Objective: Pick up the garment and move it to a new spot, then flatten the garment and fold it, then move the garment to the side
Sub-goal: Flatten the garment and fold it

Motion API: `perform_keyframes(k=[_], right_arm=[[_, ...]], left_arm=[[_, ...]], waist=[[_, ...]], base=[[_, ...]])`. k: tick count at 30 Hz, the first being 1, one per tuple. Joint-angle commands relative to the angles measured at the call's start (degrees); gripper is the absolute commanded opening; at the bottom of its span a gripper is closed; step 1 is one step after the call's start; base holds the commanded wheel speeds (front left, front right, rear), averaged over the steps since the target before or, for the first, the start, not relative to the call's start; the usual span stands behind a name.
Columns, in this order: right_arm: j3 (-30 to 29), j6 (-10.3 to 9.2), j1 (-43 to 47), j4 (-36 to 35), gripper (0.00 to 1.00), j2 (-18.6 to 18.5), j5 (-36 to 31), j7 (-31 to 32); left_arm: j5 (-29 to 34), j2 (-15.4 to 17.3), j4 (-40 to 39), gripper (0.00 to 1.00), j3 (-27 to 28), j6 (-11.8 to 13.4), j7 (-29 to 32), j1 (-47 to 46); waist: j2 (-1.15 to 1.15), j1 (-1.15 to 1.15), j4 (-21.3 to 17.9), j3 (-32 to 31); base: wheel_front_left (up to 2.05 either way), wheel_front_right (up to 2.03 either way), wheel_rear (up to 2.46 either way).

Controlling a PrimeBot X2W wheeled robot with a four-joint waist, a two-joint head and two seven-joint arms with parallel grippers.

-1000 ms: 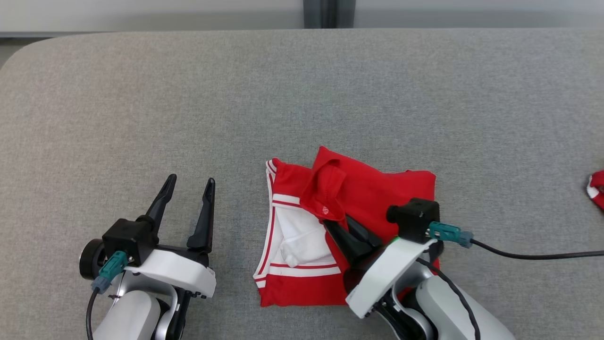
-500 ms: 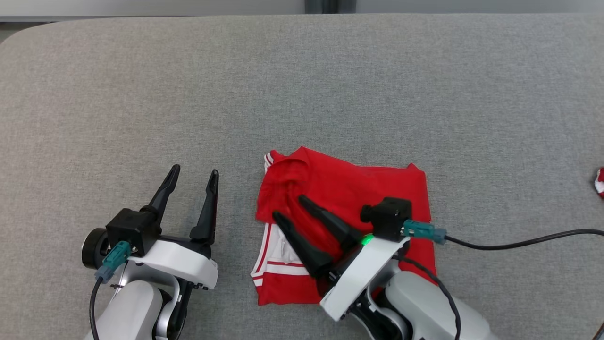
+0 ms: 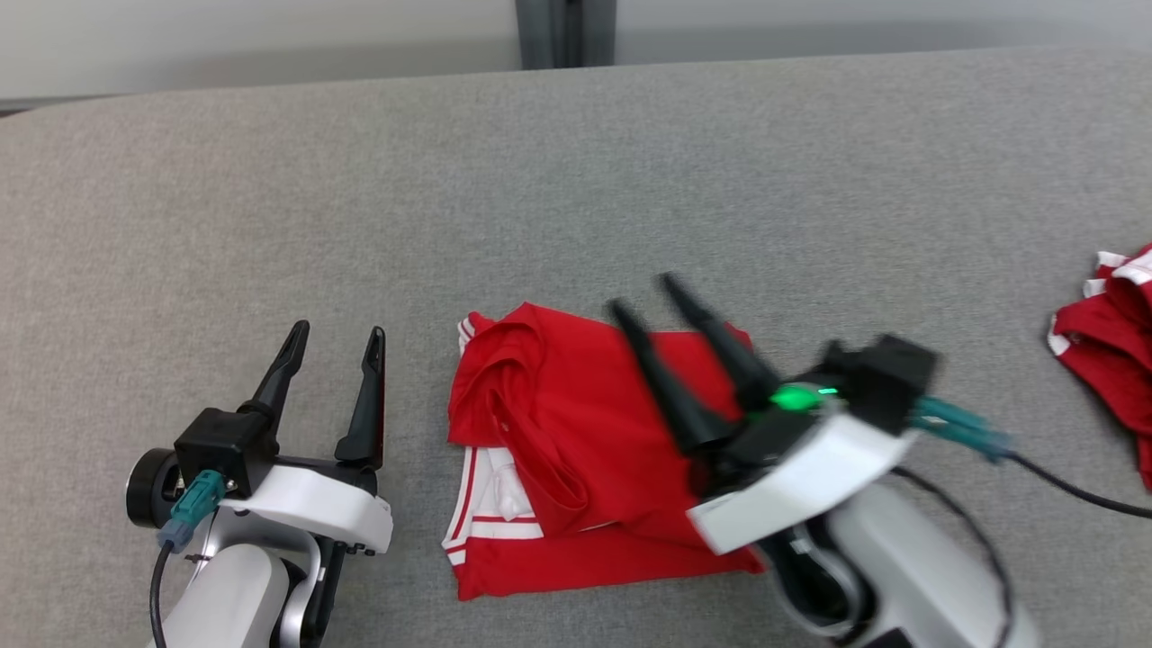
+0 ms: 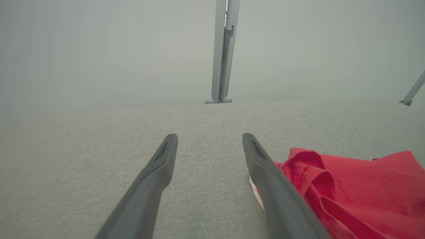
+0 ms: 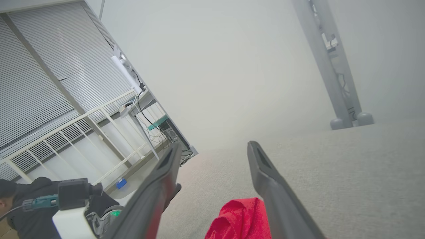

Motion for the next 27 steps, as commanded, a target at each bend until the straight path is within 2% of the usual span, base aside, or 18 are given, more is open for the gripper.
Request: perform_keyframes(k=[1,8,15,19,27], right_arm=[[-3.49,0.00,2.33,-1.45,1.00,-1.18,-1.93,-0.29],[-18.49,0.00,9.53,-2.80,1.00,-5.69,-11.30,-0.31],[-27.39,0.00,15.00,-1.37,1.00,-9.26,-20.52,1.27],[-30.75,0.00,18.50,-0.26,1.00,-9.96,-23.44,2.61],[-33.24,0.00,22.54,0.20,1.00,-9.10,-25.04,3.94]], left_arm=[[0.43,0.45,-0.69,1.00,0.55,0.75,-0.18,0.85],[0.44,1.33,-3.23,1.00,1.62,2.80,-0.04,2.47],[0.51,2.53,-6.12,1.00,2.58,4.97,0.40,5.18],[0.29,3.34,-8.45,1.00,3.18,6.43,0.77,7.85],[-0.38,4.19,-12.53,1.00,3.60,8.40,1.89,12.30]], waist=[[0.00,0.00,-0.88,-1.00],[0.00,0.00,-2.37,-3.35],[0.00,0.00,-3.34,-5.47],[0.00,0.00,-3.74,-6.91],[0.00,0.00,-3.71,-8.70]], base=[[0.00,0.00,0.00],[0.00,0.00,0.00],[0.00,0.00,0.00],[0.00,0.00,0.00],[0.00,0.00,0.00]])
